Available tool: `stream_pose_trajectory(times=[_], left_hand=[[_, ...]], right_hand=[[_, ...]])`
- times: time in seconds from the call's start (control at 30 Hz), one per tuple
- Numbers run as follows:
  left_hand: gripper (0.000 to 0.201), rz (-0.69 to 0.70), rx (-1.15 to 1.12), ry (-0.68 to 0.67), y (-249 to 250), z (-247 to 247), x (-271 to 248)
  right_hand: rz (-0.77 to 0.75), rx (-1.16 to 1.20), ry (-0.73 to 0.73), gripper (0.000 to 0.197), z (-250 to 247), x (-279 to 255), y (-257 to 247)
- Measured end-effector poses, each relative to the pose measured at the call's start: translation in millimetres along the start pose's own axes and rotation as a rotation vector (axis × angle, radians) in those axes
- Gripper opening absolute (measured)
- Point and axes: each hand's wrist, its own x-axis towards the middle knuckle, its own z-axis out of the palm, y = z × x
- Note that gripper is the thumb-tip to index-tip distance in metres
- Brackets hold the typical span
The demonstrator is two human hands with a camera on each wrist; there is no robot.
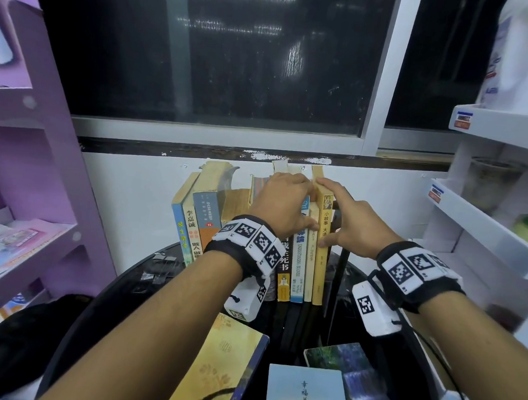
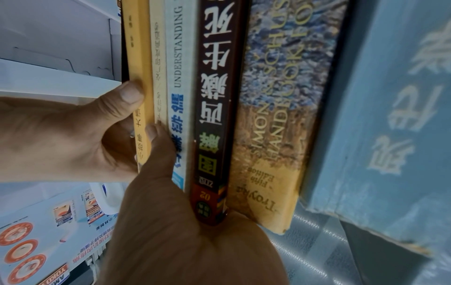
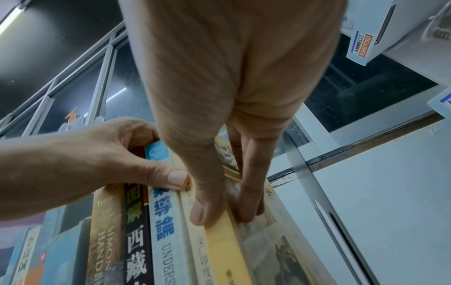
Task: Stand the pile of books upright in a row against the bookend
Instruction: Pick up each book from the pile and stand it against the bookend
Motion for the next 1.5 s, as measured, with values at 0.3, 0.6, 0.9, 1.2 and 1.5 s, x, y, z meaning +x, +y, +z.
stream_pose_trajectory(times=[0.3, 0.6, 0.9, 1.2, 1.5], left_hand=[[0.046, -0.004, 0.006, 0.016, 0.3, 0.6, 0.8], [0.046, -0.009, -0.007, 0.017, 0.4, -0.7, -0.3], [0.047, -0.027, -0.026, 0.035, 1.5, 0.6, -1.5], [0.045, -0.025, -0.023, 0.073, 3.4, 2.5, -3.2], [0.045, -0.012, 0.0, 0.049, 4.8, 1.8, -3.6]], right_hand=[[-0.041, -0.013, 0.013, 0.104, 2.5, 6.3, 3.8], [-0.04, -0.016, 0.012, 0.103, 0.9, 7.3, 4.2], [-0.029, 0.031, 0.054, 0.102, 4.5, 3.1, 4.7], [-0.026, 0.046, 0.051, 0.098, 5.7, 2.7, 0.9], [-0.005, 0.105, 0.067, 0.1, 11.7, -8.5, 1.1]])
